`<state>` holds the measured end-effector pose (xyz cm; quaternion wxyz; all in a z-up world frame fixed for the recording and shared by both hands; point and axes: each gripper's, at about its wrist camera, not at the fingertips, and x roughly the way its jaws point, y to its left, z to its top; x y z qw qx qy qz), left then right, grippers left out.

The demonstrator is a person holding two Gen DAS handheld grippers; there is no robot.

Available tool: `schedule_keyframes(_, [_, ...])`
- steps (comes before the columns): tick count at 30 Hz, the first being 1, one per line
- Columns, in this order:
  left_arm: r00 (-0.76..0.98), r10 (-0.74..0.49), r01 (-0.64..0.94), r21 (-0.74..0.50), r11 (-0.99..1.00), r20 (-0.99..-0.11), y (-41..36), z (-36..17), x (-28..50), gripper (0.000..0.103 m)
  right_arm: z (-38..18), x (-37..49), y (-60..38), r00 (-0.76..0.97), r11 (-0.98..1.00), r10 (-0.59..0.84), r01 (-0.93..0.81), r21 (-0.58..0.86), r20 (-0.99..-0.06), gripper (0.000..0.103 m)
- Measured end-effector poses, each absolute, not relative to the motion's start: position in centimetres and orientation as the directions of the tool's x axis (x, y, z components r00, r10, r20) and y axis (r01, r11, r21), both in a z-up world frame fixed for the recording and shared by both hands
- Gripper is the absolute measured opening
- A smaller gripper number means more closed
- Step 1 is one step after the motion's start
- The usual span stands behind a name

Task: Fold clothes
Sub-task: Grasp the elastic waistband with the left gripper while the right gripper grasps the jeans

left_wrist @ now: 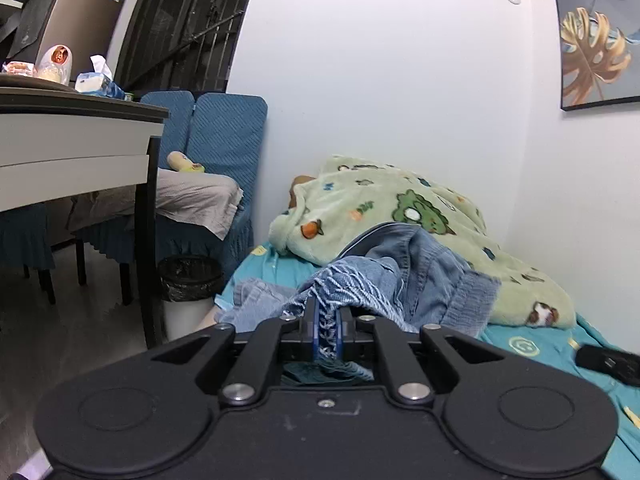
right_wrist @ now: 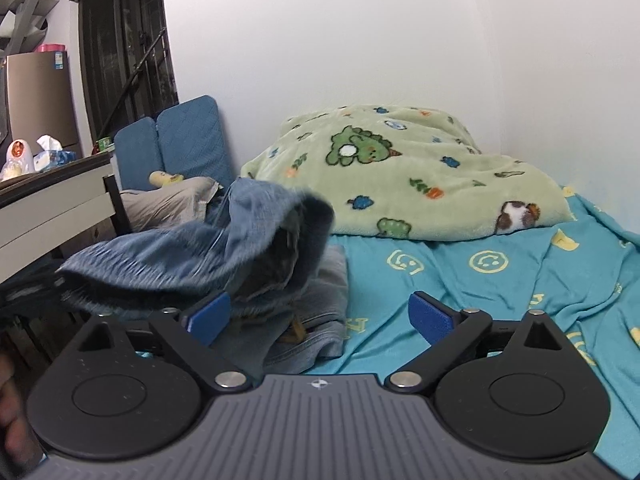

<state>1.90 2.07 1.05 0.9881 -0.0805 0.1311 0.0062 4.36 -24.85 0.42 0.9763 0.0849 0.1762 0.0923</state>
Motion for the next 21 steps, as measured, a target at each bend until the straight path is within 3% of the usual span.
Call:
schedule_keyframes(8, [0.962,-0.009,-0.056,-0.226,0.972,-0.274,3.0,0.1,2.3,0.007,-2.3,8.0,-24.9,0.903,0.986,0.162,-0.128,0.111,-0.398,0.086])
schedule_keyframes(11, [0.960,-0.008,-0.068,-0.257,0.964,-0.281,3.7,-0.3,2.3,0.007,-3.3,9.9,-24.4,0.901,0.983,0.182,-0.163,0.082,-0.394,0.079])
schedule_keyframes(18, [0.956,0.017,-0.105,-0.287,0.952,-0.292,4.5,-1.4,3.3,0.008,-5.1,14.8,-23.7,0.912,0.982,0.170,-0.190,-0.017,-0.374,0.078])
schedule_keyframes(21, [0.952,0.008,-0.096,-0.276,0.956,-0.305,4.1,-2.0,3.7,0.010,-5.8,17.1,-23.7,0.916,0.982,0.160,-0.187,-0.039,-0.367,0.071])
